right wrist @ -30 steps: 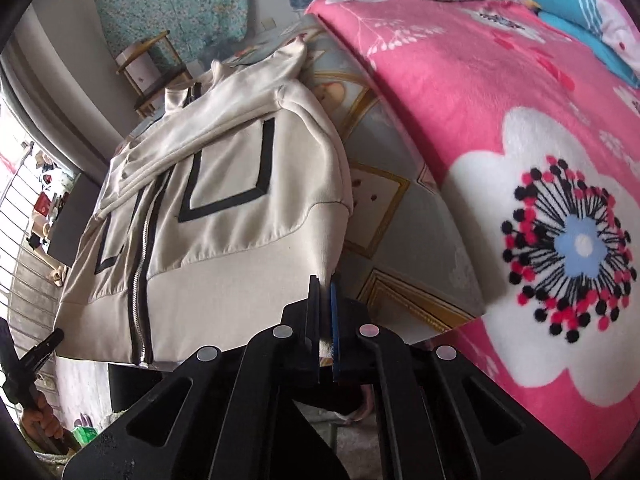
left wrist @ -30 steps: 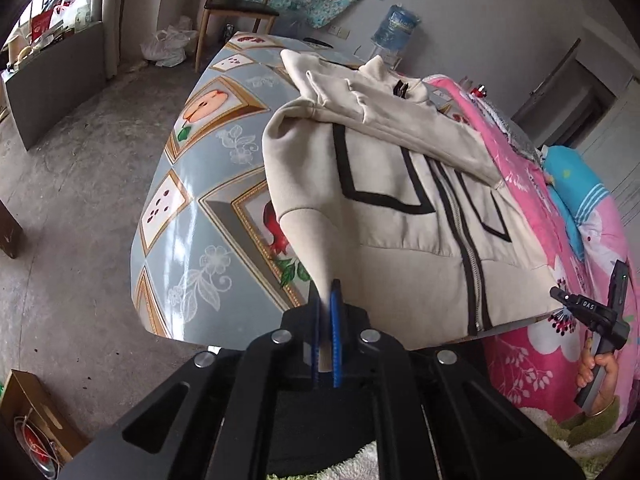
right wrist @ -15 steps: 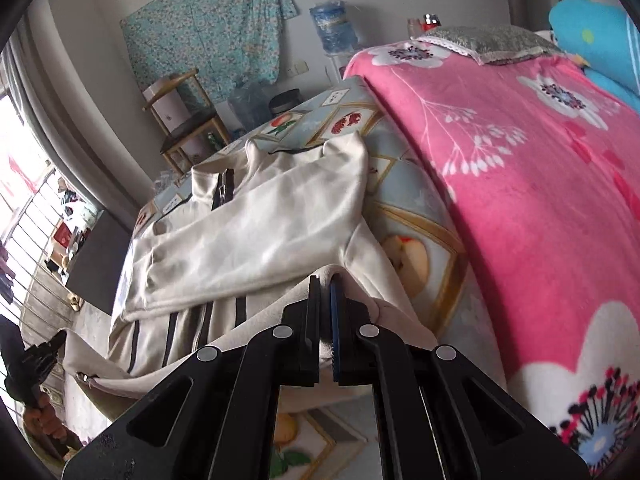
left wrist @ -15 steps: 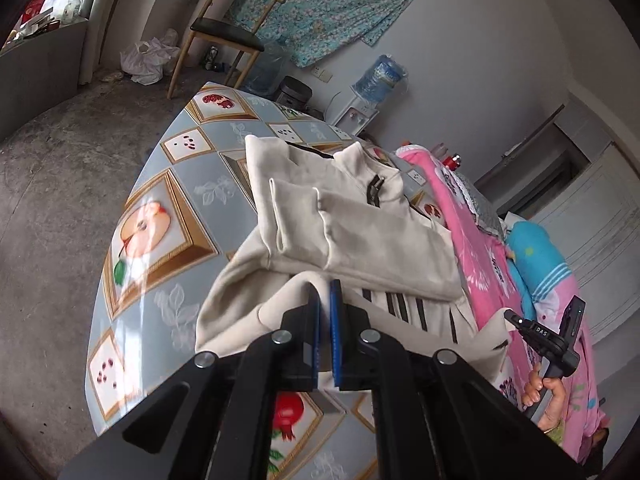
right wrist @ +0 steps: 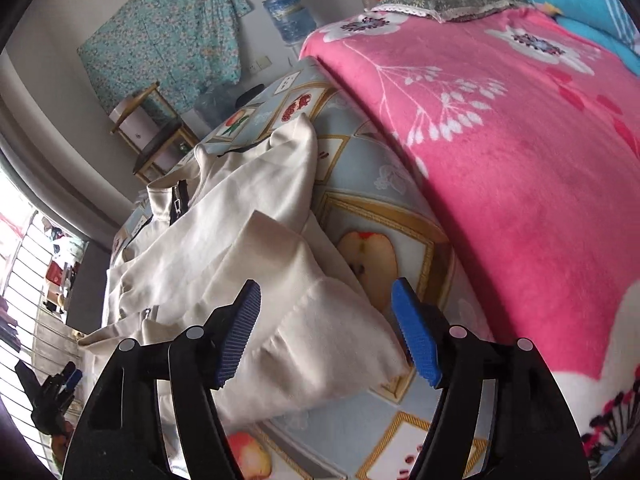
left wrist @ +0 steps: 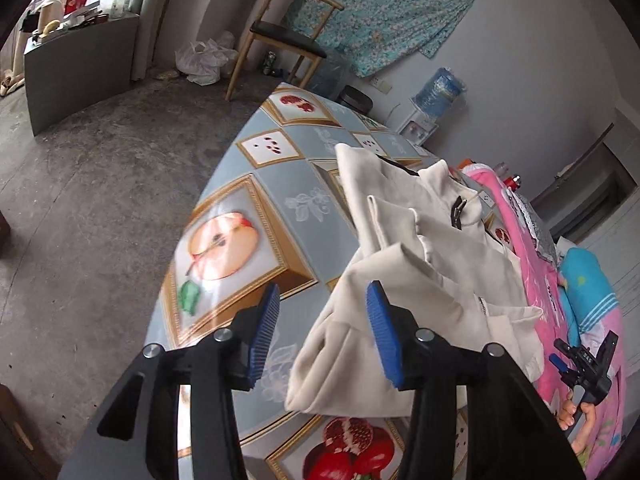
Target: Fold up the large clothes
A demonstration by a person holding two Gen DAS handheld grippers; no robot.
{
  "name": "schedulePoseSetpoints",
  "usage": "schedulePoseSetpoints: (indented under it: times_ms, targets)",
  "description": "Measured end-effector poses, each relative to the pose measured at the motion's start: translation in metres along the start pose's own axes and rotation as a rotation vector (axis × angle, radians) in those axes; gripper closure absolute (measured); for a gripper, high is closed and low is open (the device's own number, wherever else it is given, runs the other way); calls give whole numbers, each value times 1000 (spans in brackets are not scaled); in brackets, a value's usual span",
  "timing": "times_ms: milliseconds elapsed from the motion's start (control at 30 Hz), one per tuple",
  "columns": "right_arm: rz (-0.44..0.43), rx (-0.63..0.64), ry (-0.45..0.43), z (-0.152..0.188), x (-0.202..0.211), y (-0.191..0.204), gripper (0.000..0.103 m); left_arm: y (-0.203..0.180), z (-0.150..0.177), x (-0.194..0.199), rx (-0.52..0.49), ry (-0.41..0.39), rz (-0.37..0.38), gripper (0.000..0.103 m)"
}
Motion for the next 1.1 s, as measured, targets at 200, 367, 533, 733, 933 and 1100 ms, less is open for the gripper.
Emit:
schedulePoseSetpoints:
  times_ms: [200, 367, 533, 733, 933, 1100]
  targets:
    - [-141, -138, 89, 50, 15, -8, 26, -9, 50, 14, 44, 141, 163, 45]
    - [-147, -186, 149, 75, -7, -6, 26, -29, 88, -9, 200, 288, 299, 38]
    - [-154, -197, 115, 65, -20, 0, 26, -16, 81, -24, 438, 254, 313, 34]
    - [-160, -256, 37, 50, -32, -2, 26, -11, 73, -29, 602, 192, 283, 33]
    - [-50, -236, -87, 41, -40, 1, 53, -44, 71, -28, 337, 77, -37, 67]
    - [16, -105, -107, 33, -35, 9, 92, -77, 67, -12, -54, -106, -189, 94]
Point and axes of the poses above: each gripper's, at about its wrist camera, not at the fingertips, and x roughly against the way its jaws point, y to its left, z to its underside, the point moved 6 cm from there along -x, roughly the way its jaws point, and after that the axes turned 8 degrees about -z, right-handed, at the moved point
